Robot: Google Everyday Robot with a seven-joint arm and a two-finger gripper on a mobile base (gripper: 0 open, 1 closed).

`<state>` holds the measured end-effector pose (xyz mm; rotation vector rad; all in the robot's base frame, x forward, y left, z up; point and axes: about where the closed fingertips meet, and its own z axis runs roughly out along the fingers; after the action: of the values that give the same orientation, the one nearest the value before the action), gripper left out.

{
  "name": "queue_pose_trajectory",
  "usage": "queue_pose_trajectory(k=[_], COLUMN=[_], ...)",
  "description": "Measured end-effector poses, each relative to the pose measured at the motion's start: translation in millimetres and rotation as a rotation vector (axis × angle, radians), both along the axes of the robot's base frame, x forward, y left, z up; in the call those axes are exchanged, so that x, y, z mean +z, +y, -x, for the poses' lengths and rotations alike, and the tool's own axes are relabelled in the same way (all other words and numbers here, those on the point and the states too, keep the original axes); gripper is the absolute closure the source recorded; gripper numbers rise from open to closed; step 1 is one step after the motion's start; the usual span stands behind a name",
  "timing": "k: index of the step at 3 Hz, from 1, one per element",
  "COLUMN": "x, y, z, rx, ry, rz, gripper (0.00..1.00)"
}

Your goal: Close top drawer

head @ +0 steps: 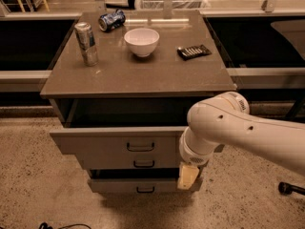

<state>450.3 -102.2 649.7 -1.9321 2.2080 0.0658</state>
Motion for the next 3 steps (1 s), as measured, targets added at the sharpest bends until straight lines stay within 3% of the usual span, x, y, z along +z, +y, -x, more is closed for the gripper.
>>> queue_pose_trajectory(k=[2, 3], x=[-22.9, -23.8], y=[-6.4, -6.0], z=[-55.3, -77.4], rx=[0.048, 0.055], ry=[-0.085, -0.154], rz=[-0.050, -0.039], gripper=[0.65, 0.69])
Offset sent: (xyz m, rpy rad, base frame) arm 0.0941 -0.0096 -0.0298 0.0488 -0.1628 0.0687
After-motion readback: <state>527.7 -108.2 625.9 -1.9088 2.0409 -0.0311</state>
